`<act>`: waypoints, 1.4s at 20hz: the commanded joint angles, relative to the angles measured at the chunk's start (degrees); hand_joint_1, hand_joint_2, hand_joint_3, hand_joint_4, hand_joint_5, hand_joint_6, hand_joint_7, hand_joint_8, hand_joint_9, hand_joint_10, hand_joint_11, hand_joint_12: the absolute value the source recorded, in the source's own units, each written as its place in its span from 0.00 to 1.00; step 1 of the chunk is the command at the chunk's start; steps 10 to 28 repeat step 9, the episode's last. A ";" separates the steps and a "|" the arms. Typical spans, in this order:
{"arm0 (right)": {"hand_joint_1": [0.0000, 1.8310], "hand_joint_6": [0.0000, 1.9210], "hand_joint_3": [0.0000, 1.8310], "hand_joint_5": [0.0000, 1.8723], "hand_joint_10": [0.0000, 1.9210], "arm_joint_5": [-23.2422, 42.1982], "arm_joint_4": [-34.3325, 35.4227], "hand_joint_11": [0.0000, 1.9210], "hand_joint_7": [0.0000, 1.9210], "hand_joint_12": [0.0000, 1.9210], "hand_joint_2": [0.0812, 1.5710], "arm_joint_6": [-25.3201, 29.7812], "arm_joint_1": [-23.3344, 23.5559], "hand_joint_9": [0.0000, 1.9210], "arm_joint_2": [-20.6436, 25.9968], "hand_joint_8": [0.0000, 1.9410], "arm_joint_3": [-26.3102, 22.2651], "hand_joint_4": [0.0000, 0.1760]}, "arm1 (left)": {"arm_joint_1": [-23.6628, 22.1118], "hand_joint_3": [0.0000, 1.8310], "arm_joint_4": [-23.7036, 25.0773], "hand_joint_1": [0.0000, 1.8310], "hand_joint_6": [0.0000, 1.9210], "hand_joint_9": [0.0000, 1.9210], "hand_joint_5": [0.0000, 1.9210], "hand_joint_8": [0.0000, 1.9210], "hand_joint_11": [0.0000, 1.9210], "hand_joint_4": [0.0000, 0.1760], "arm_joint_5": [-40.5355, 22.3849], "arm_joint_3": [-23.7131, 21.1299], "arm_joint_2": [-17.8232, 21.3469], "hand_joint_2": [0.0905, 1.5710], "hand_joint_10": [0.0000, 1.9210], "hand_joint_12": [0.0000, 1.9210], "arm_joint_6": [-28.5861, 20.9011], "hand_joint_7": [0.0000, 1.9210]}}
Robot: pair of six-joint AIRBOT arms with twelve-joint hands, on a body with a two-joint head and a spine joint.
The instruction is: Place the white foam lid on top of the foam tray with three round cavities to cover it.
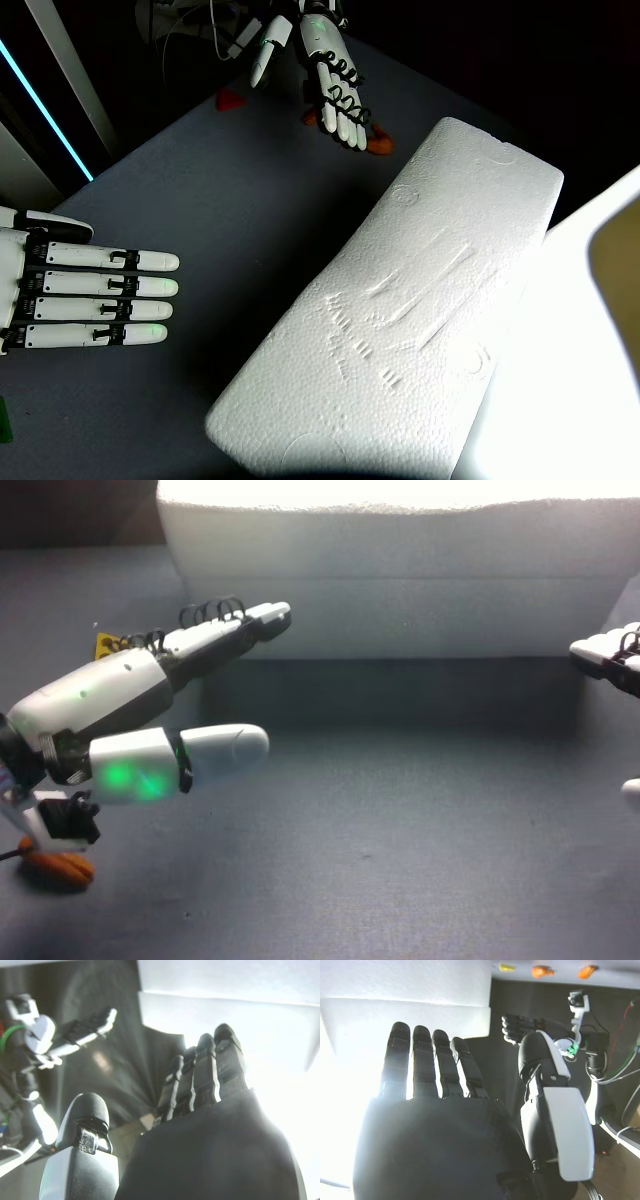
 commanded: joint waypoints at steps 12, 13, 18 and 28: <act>0.18 0.00 0.00 0.00 0.00 7.51 -0.21 0.00 0.00 0.00 0.81 0.85 1.11 0.00 -0.34 0.00 0.21 0.08 | -1.34 0.01 0.96 0.12 0.00 0.00 0.00 0.00 0.00 0.17 -7.26 0.53 -2.01 0.83 0.00 0.00 -2.05 0.00; 0.18 0.00 0.00 0.00 0.00 7.51 -0.21 0.00 0.00 0.00 0.81 0.85 1.11 0.00 -0.34 0.00 0.21 0.08 | -1.34 0.01 0.96 0.12 0.00 0.00 0.00 0.00 0.00 0.17 -7.26 0.53 -2.01 0.83 0.00 0.00 -2.05 0.00; 0.18 0.00 0.00 0.00 0.00 7.51 -0.21 0.00 0.00 0.00 0.81 0.85 1.11 0.00 -0.34 0.00 0.21 0.08 | -1.34 0.01 0.96 0.12 0.00 0.00 0.00 0.00 0.00 0.17 -7.26 0.53 -2.01 0.83 0.00 0.00 -2.05 0.00; 0.18 0.00 0.00 0.00 0.00 7.51 -0.21 0.00 0.00 0.00 0.81 0.85 1.11 0.00 -0.34 0.00 0.21 0.08 | -1.34 0.01 0.96 0.12 0.00 0.00 0.00 0.00 0.00 0.17 -7.26 0.53 -2.01 0.83 0.00 0.00 -2.05 0.00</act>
